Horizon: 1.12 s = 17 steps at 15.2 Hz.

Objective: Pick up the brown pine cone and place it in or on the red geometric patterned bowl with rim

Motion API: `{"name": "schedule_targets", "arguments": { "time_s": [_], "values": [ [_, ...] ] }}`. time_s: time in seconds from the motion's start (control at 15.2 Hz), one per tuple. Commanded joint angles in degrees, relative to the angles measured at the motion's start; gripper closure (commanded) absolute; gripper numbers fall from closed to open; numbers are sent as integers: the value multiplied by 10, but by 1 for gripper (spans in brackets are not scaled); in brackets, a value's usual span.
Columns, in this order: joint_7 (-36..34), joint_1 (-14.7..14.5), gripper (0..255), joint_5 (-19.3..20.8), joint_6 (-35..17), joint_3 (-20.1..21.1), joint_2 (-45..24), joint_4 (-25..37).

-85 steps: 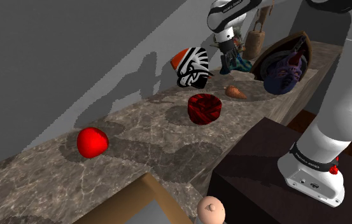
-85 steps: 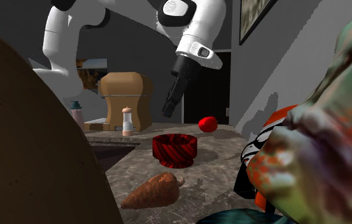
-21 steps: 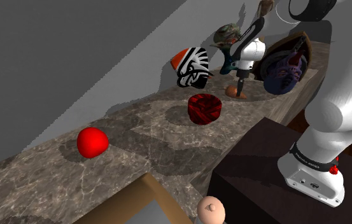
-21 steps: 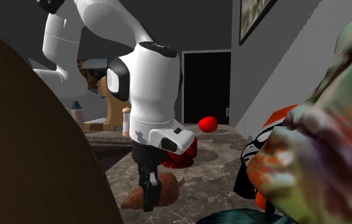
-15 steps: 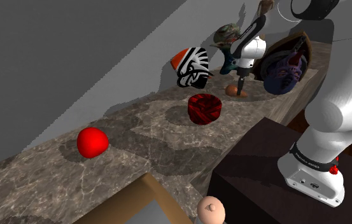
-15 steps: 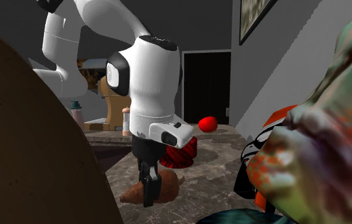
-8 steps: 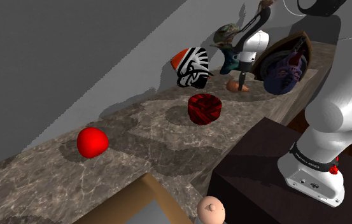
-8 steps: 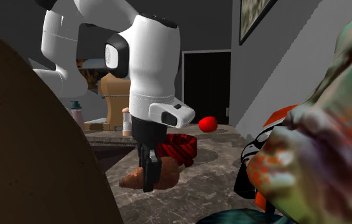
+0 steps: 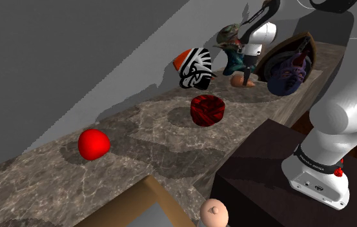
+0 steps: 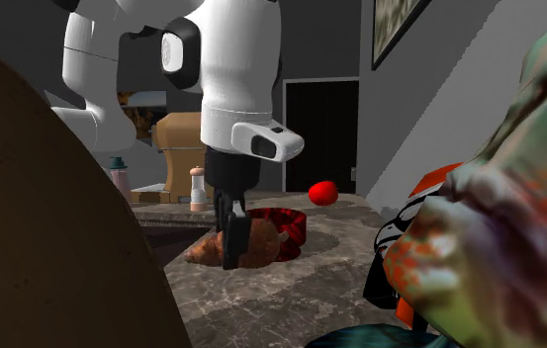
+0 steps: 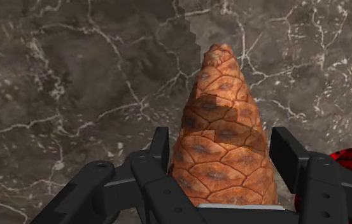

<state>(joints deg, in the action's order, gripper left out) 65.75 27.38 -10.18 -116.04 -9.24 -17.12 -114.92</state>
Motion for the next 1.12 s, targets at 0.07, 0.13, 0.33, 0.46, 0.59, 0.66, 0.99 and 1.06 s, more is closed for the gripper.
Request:
{"name": "schedule_targets", "arguments": {
  "time_s": [0.07,0.13,0.33,0.46,0.59,0.66,0.99,1.06],
  "values": [
    [-3,0,255,4,19,-2,15,5],
    [-5,0,255,5,26,-2,19,7],
    [-8,-1,255,9,45,-3,31,15],
    [-11,-1,255,11,59,-4,39,21],
    [-13,-1,255,13,72,-4,47,27],
    [-15,-1,255,14,79,-4,50,31],
    [-39,-16,255,14,82,5,79,8],
    [-51,-23,255,13,76,10,90,-6]
  ]
}}
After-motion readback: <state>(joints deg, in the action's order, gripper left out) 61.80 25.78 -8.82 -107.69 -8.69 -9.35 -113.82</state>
